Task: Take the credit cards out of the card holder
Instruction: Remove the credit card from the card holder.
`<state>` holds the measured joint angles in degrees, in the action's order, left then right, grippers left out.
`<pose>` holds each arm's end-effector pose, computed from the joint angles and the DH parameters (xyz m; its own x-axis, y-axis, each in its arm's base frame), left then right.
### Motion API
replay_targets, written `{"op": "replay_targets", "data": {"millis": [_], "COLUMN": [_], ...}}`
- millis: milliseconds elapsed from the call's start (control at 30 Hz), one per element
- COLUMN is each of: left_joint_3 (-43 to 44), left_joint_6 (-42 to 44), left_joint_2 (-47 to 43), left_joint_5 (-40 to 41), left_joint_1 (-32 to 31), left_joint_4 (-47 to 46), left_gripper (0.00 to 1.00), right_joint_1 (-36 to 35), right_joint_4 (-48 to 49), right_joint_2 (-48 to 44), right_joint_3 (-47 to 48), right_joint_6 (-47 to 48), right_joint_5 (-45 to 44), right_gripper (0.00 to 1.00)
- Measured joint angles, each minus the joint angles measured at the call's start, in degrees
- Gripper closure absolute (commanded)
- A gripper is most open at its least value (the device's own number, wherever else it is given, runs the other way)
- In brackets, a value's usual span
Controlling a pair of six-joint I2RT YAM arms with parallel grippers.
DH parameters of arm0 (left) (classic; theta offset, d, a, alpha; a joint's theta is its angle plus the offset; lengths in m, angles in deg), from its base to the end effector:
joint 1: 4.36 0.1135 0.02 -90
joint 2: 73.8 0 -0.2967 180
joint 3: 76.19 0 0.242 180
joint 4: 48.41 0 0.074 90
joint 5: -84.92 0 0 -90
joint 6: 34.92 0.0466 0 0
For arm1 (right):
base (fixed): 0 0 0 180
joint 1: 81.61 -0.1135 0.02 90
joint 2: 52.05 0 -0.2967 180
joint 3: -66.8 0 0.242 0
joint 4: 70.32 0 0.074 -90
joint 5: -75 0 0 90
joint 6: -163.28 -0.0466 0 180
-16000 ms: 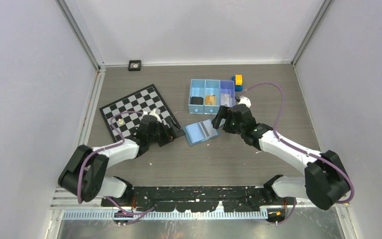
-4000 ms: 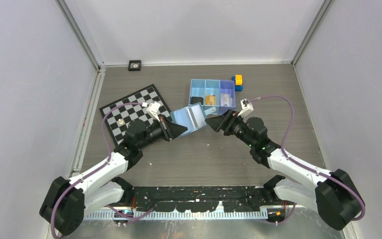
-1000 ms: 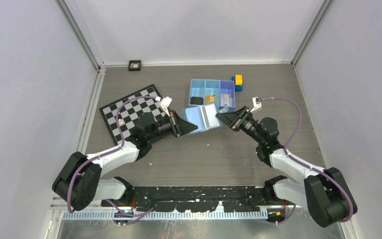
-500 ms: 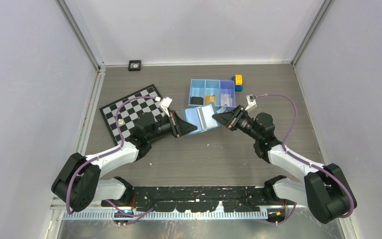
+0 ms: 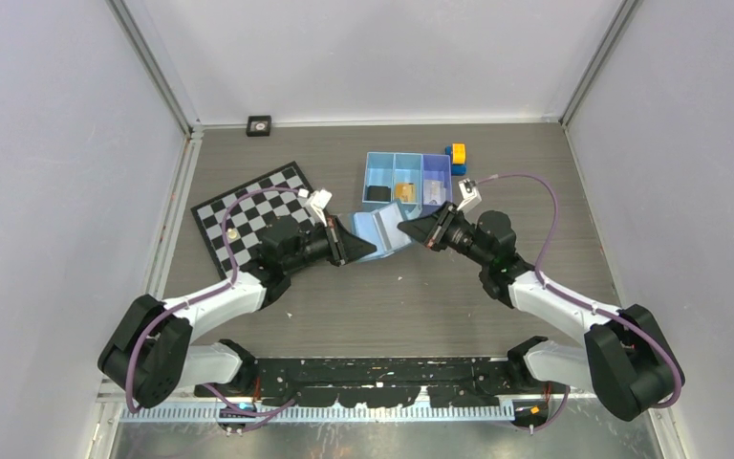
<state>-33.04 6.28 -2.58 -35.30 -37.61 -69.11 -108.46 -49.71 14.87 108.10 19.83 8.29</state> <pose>0.1973 -0.1574 0.2659 -0.7412 -0.2915 -0.6047 0.5063 0.3486 -0.7887 0.2042 0.1240 0.2716 -0.6620 0.4919 -0.5655 -0.3937 0.4138 0.8208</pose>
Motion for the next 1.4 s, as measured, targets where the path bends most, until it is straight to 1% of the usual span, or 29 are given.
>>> {"op": "replay_targets", "data": {"millis": [100,200,233,333,367,433,467,633,700,733,833,967,1067,1133,1167,1200,1233,1267,1300,1333,1367,1400], "left_joint_3": [0.87,2.49,2.97,4.00,4.11,4.11,4.11,4.11,4.11,4.11,4.11,4.11,4.11,4.11,4.11,4.11,4.11,4.11,4.11,4.11,4.11,4.11], "left_joint_6": [0.90,1.55,1.62,1.62,1.62,1.62,1.62,1.62,1.62,1.60,1.60,1.60,1.60,1.62,1.62,1.62,1.62,1.62,1.64,1.66,1.68,1.75], "left_joint_2": [-0.22,-0.13,0.15,1.60,1.92,2.19,2.21,2.21,2.21,2.23,2.21,2.21,2.23,2.23,2.23,2.21,2.23,2.23,2.23,2.21,2.21,2.21], "left_joint_5": [2.03,3.13,3.17,3.08,3.06,3.06,3.08,3.19,3.19,3.19,3.19,3.23,3.26,3.39,3.45,3.48,3.52,3.61,3.67,3.72,3.89,4.17], "left_joint_1": [-0.02,-0.17,-0.20,-0.26,-0.26,-0.26,-0.26,-0.26,-0.26,-0.26,-0.26,-0.26,-0.26,-0.26,-0.26,-0.26,-0.26,-0.26,-0.26,-0.26,-0.26,-0.26], "left_joint_4": [3.63,6.86,7.30,7.48,7.43,7.52,7.58,7.63,7.65,7.67,7.65,7.89,7.93,7.98,8.00,8.07,8.17,8.33,8.48,8.63,8.83,9.05], "left_gripper": [1.00,1.00,1.00,1.00,1.00,1.00,1.00,1.00,1.00,1.00,1.00,1.00,1.00,1.00,1.00,1.00,1.00,1.00,0.97,0.89,0.85,0.78], "right_joint_1": [-0.11,-0.09,-0.09,-0.02,0.02,0.02,0.00,-0.24,-0.52,-0.61,-0.72,-0.74,-0.74,-0.74,-0.72,-0.72,-0.72,-0.72,-0.72,-0.72,-0.72,-0.72], "right_joint_4": [0.85,2.62,3.56,7.02,8.22,10.08,10.73,12.94,13.29,13.07,11.19,6.40,5.22,4.79,4.39,4.09,3.87,3.69,3.58,3.56,3.54,3.54], "right_joint_2": [-0.07,-0.22,-0.22,0.15,0.68,1.92,2.45,2.95,2.78,2.58,1.42,-1.09,-1.79,-1.79,-1.79,-1.79,-1.79,-1.79,-1.79,-1.79,-1.77,-1.77], "right_joint_3": [-0.48,-1.49,-1.79,-2.71,-2.93,-3.19,-3.21,-3.21,-3.21,-3.21,-3.21,-3.17,-3.17,-3.17,-3.17,-3.17,-3.17,-3.17,-3.17,-3.17,-3.17,-3.17], "right_joint_6": [-0.02,-0.35,-0.59,-1.18,-1.46,-2.36,-2.69,-4.11,-4.22,-4.20,-3.67,-2.32,-1.86,-1.62,-1.46,-1.40,-1.29,-1.25,-1.22,-1.14,-1.09,-1.09], "right_joint_5": [-0.04,-0.13,-0.09,0.28,0.57,1.22,1.60,3.32,3.89,3.91,3.48,1.40,0.76,0.39,0.07,-0.22,-0.37,-0.48,-0.50,-0.48,-0.44,-0.37], "right_gripper": [0.90,0.93,0.92,0.83,0.81,0.81,0.78,0.63,0.62,0.63,0.74,0.76,0.87,0.89,0.92,0.97,0.99,0.99,1.00,1.00,1.00,0.99]}}
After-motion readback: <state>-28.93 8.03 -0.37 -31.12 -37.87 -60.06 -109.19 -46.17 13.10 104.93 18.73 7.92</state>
